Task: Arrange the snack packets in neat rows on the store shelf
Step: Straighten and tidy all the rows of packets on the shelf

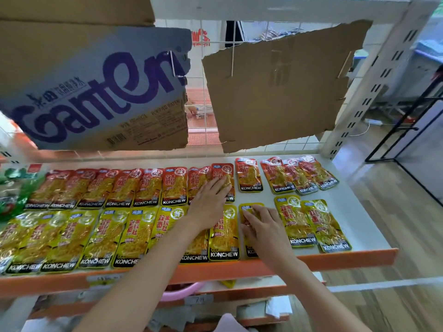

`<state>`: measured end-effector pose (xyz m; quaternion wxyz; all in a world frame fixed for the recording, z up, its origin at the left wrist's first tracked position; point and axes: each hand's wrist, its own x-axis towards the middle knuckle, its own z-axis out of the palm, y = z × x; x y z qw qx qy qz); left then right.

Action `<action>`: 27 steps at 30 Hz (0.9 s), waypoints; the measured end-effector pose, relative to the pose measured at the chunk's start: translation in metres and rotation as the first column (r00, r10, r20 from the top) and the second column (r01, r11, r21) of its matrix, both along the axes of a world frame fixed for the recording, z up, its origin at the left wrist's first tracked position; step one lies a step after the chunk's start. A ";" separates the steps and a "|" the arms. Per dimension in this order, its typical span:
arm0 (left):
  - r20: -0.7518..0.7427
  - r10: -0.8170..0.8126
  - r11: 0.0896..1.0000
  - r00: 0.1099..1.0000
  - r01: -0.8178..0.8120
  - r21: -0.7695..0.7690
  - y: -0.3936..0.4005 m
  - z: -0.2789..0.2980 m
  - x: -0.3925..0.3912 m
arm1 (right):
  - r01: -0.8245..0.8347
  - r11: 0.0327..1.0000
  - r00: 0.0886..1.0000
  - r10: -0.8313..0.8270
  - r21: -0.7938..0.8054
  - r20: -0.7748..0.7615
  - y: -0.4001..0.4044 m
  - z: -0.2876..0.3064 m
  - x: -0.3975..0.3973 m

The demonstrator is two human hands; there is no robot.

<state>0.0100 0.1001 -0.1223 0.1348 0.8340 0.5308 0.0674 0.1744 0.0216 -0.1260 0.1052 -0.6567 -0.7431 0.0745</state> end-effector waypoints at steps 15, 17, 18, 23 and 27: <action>0.089 -0.051 0.999 0.995 0.050 0.015 -0.049 0.006 0.018 | -0.008 0.993 0.992 -0.007 -0.119 -0.123 0.080 0.024 0.013; 0.037 -0.059 0.998 0.998 0.060 -0.010 -0.051 0.002 0.019 | -0.028 0.982 0.998 0.016 -0.184 -0.063 0.084 0.020 0.014; 0.020 -0.055 0.998 0.998 0.056 -0.021 -0.052 0.001 0.019 | -0.032 0.979 0.999 0.023 -0.200 -0.043 0.084 0.017 0.015; 0.019 -0.032 0.999 0.999 0.033 -0.038 -0.056 -0.001 0.018 | -0.034 0.977 0.999 0.027 -0.213 -0.038 0.076 0.017 0.016; 0.023 -0.027 0.999 0.999 0.027 -0.032 -0.056 -0.001 0.019 | -0.050 0.978 0.999 0.047 -0.201 -0.020 0.069 0.022 0.016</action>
